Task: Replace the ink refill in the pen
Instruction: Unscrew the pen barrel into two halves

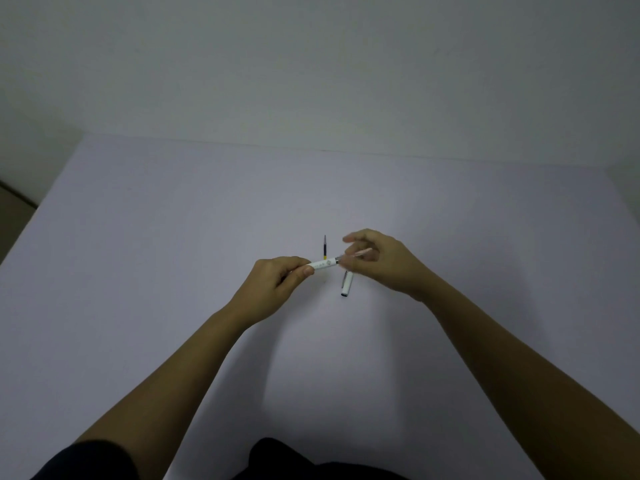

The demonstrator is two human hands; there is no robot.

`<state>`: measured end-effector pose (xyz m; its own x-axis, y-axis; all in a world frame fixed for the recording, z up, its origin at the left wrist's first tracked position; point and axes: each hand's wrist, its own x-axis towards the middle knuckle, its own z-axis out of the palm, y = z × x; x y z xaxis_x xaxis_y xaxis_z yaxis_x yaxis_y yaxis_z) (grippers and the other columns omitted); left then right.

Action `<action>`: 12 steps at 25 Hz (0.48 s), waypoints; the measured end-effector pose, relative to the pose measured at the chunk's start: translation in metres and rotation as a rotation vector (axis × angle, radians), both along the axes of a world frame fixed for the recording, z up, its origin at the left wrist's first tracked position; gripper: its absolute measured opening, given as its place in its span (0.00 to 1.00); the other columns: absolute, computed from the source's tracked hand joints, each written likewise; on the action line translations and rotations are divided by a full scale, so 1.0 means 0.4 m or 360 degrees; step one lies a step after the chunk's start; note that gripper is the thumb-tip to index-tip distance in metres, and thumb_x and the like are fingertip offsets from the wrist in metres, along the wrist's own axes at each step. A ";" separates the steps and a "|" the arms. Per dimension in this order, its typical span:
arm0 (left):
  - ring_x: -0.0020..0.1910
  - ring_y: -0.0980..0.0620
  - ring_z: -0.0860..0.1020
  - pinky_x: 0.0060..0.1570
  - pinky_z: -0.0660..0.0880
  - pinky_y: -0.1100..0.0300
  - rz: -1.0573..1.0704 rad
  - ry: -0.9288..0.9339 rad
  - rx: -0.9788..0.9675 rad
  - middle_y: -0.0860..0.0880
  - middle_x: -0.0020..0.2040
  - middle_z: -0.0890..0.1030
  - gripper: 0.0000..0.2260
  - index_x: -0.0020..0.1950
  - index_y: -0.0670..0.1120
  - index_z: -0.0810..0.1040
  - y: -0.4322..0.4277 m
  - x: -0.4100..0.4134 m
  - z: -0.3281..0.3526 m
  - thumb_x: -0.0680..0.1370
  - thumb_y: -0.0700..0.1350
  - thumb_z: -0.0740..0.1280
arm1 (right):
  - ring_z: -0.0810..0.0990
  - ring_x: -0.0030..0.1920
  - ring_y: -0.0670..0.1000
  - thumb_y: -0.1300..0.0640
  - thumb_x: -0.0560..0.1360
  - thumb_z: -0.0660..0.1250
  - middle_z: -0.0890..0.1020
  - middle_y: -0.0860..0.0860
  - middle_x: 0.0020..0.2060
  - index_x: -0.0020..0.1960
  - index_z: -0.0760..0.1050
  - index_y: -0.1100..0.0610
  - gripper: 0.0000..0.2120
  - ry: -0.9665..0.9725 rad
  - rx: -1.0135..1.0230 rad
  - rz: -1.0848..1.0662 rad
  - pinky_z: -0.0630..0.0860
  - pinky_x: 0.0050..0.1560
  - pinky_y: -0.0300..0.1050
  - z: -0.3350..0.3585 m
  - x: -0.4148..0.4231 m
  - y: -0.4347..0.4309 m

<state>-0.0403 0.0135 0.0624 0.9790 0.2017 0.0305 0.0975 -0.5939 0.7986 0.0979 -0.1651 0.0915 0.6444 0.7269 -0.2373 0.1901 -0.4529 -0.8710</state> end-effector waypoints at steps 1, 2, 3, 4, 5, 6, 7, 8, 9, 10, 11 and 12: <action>0.29 0.56 0.69 0.29 0.64 0.67 -0.0004 0.0006 0.0005 0.47 0.30 0.76 0.09 0.49 0.48 0.81 0.001 0.000 0.000 0.79 0.48 0.61 | 0.82 0.42 0.46 0.47 0.71 0.69 0.83 0.44 0.38 0.44 0.78 0.46 0.04 -0.0097 -0.0069 0.0005 0.76 0.47 0.43 -0.006 0.002 0.001; 0.29 0.56 0.69 0.30 0.64 0.67 -0.0010 0.0014 0.0011 0.47 0.30 0.75 0.09 0.49 0.48 0.81 0.001 0.000 -0.001 0.79 0.48 0.61 | 0.82 0.40 0.46 0.49 0.72 0.68 0.83 0.44 0.35 0.40 0.79 0.47 0.04 -0.0144 -0.0098 0.0017 0.76 0.45 0.44 -0.007 0.003 0.001; 0.29 0.56 0.69 0.30 0.64 0.67 -0.0011 0.0020 0.0013 0.47 0.30 0.75 0.09 0.49 0.49 0.81 0.001 -0.001 -0.003 0.79 0.48 0.61 | 0.81 0.39 0.46 0.52 0.72 0.70 0.83 0.44 0.34 0.38 0.79 0.47 0.04 -0.0109 -0.0047 0.0026 0.76 0.44 0.44 -0.009 0.004 0.001; 0.28 0.57 0.69 0.30 0.64 0.67 -0.0004 0.0020 0.0006 0.48 0.30 0.75 0.09 0.49 0.49 0.81 0.001 -0.001 -0.004 0.79 0.48 0.61 | 0.82 0.40 0.46 0.56 0.70 0.71 0.83 0.45 0.35 0.38 0.78 0.46 0.06 -0.0010 0.0041 0.0014 0.76 0.45 0.42 -0.008 0.001 0.000; 0.28 0.57 0.69 0.29 0.64 0.68 0.0010 0.0014 -0.0008 0.50 0.29 0.74 0.09 0.49 0.49 0.81 0.001 -0.001 -0.004 0.79 0.48 0.61 | 0.82 0.41 0.46 0.59 0.69 0.73 0.83 0.46 0.37 0.40 0.78 0.46 0.08 0.0114 0.0139 -0.0019 0.77 0.45 0.40 -0.012 0.000 -0.001; 0.28 0.57 0.69 0.29 0.64 0.69 0.0027 0.0003 -0.0026 0.53 0.29 0.73 0.09 0.49 0.49 0.81 0.000 -0.001 -0.004 0.79 0.48 0.62 | 0.82 0.42 0.46 0.58 0.69 0.73 0.82 0.46 0.39 0.41 0.78 0.46 0.07 0.0223 0.0201 -0.0067 0.77 0.46 0.38 -0.015 0.000 -0.003; 0.28 0.58 0.69 0.29 0.64 0.69 0.0042 -0.0006 -0.0044 0.55 0.28 0.73 0.09 0.49 0.49 0.81 -0.001 0.000 -0.004 0.79 0.48 0.62 | 0.82 0.43 0.46 0.54 0.69 0.73 0.82 0.46 0.39 0.43 0.78 0.46 0.05 0.0290 0.0210 -0.0125 0.78 0.47 0.38 -0.022 0.001 -0.001; 0.28 0.58 0.69 0.28 0.64 0.70 0.0052 -0.0010 -0.0058 0.55 0.28 0.72 0.09 0.49 0.49 0.81 -0.002 0.001 -0.004 0.79 0.48 0.62 | 0.82 0.42 0.46 0.50 0.70 0.71 0.82 0.47 0.39 0.42 0.79 0.47 0.03 0.0342 0.0189 -0.0173 0.77 0.47 0.39 -0.024 -0.001 0.001; 0.28 0.58 0.69 0.28 0.64 0.70 0.0057 -0.0010 -0.0068 0.56 0.28 0.72 0.09 0.49 0.49 0.81 -0.004 0.001 -0.005 0.79 0.49 0.62 | 0.81 0.41 0.46 0.49 0.71 0.70 0.83 0.47 0.37 0.41 0.80 0.49 0.04 0.0379 0.0187 -0.0216 0.77 0.46 0.39 -0.035 -0.003 0.003; 0.27 0.59 0.69 0.28 0.64 0.70 0.0062 -0.0012 -0.0074 0.56 0.28 0.72 0.09 0.49 0.49 0.81 -0.006 0.000 -0.007 0.79 0.49 0.62 | 0.81 0.38 0.45 0.51 0.71 0.70 0.83 0.47 0.34 0.39 0.80 0.50 0.05 0.0430 0.0210 -0.0271 0.76 0.43 0.37 -0.042 -0.006 0.004; 0.27 0.59 0.69 0.28 0.64 0.70 0.0072 -0.0014 -0.0083 0.56 0.28 0.72 0.09 0.49 0.49 0.81 -0.008 0.000 -0.009 0.78 0.49 0.62 | 0.81 0.37 0.44 0.55 0.71 0.71 0.83 0.46 0.33 0.39 0.81 0.52 0.03 0.0483 0.0268 -0.0329 0.76 0.41 0.35 -0.050 -0.008 0.005; 0.27 0.59 0.69 0.28 0.64 0.70 0.0089 -0.0013 -0.0091 0.56 0.28 0.72 0.09 0.49 0.49 0.81 -0.009 -0.001 -0.011 0.78 0.48 0.62 | 0.81 0.37 0.43 0.59 0.71 0.72 0.84 0.45 0.33 0.40 0.81 0.52 0.03 0.0546 0.0339 -0.0389 0.76 0.40 0.33 -0.051 -0.011 0.006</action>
